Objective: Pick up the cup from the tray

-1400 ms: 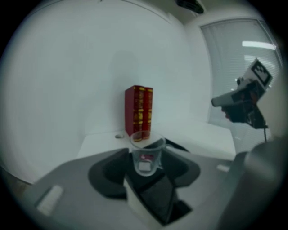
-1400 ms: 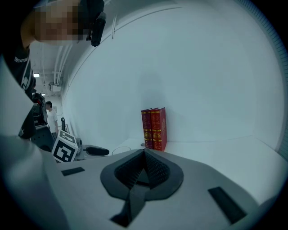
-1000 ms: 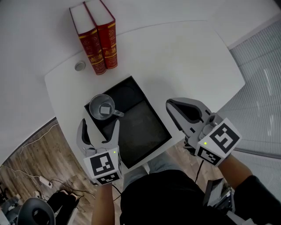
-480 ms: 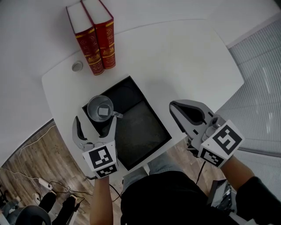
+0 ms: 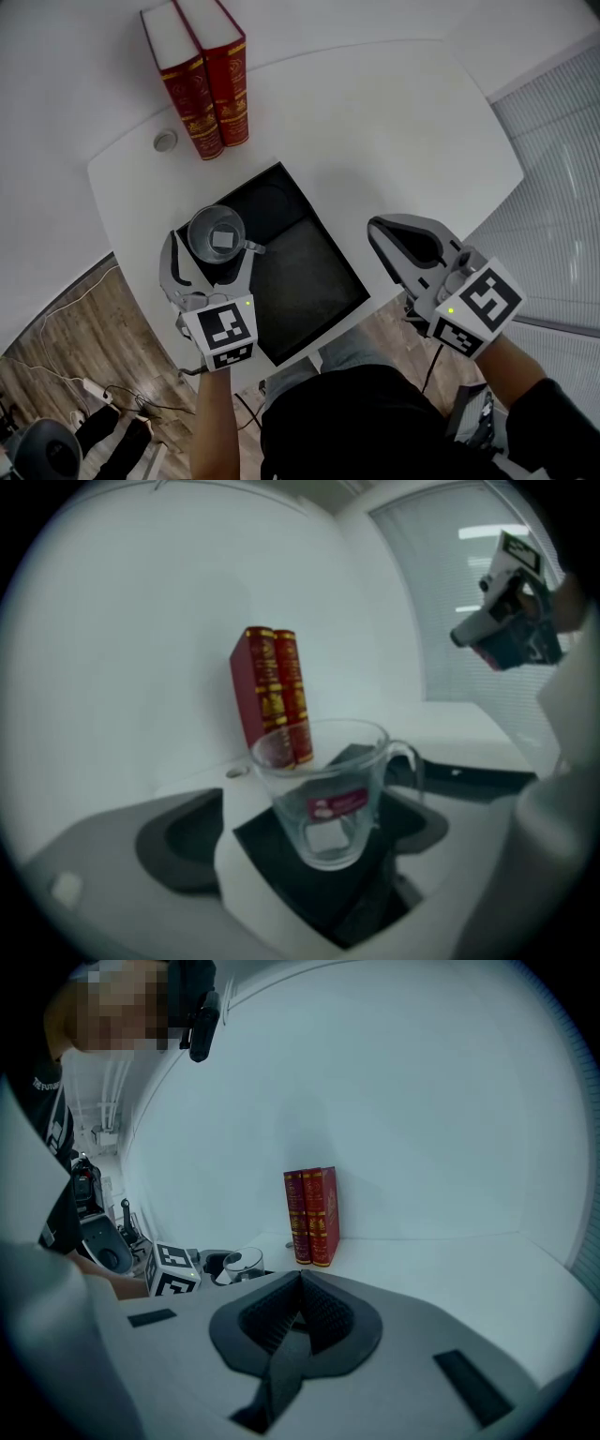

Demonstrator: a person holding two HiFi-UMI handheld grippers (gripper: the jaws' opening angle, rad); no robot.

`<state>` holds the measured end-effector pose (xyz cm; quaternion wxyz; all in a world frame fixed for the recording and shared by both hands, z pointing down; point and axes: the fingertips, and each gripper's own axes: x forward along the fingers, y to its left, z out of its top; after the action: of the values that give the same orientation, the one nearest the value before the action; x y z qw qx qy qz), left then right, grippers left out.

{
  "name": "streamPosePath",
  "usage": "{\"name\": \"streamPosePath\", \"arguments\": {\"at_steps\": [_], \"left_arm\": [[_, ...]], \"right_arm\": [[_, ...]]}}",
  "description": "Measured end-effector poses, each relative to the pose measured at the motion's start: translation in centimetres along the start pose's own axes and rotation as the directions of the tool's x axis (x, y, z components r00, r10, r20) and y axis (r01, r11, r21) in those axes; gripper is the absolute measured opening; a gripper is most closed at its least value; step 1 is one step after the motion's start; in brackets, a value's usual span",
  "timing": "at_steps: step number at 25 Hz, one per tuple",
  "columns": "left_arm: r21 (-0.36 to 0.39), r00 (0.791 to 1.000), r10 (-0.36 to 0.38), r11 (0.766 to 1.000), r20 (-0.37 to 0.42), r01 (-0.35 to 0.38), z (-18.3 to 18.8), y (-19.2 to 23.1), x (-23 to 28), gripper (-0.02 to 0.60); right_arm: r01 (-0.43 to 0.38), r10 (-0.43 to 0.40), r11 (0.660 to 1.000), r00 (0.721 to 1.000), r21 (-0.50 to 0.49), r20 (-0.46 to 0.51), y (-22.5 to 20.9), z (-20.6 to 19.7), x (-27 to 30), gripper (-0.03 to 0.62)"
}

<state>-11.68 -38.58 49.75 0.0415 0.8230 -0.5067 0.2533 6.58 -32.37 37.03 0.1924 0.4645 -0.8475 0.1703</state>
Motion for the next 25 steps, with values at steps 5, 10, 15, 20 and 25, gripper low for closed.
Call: {"name": "streamPosePath", "arguments": {"at_steps": [5, 10, 15, 20, 25], "left_arm": [[0.098, 0.998, -0.069, 0.993, 0.006, 0.068, 0.3, -0.8, 0.9, 0.514], [0.161, 0.977, -0.211, 0.966, 0.037, 0.203, 0.9, -1.5, 1.4, 0.514], [0.262, 0.917, -0.393, 0.893, 0.062, 0.365, 1.9, -2.8, 1.9, 0.496], [0.325, 0.84, -0.539, 0.806, 0.059, 0.494, 1.9, -3.5, 2.0, 0.465], [0.338, 0.834, -0.548, 0.799, 0.066, 0.498, 1.8, -3.6, 2.1, 0.466]], "right_arm": [[-0.005, 0.005, 1.0, 1.0, 0.008, 0.001, -0.2, 0.0, 0.3, 0.014], [-0.007, 0.007, 1.0, 1.0, 0.017, -0.001, -0.6, -0.1, 0.5, 0.014], [-0.007, 0.007, 1.0, 1.0, 0.027, -0.001, -0.9, -0.3, 0.6, 0.014], [-0.004, 0.004, 1.0, 1.0, 0.031, -0.006, -1.3, -0.5, 0.6, 0.014], [-0.002, 0.002, 0.999, 1.0, 0.042, -0.001, -1.6, -0.7, 0.5, 0.014]]}}
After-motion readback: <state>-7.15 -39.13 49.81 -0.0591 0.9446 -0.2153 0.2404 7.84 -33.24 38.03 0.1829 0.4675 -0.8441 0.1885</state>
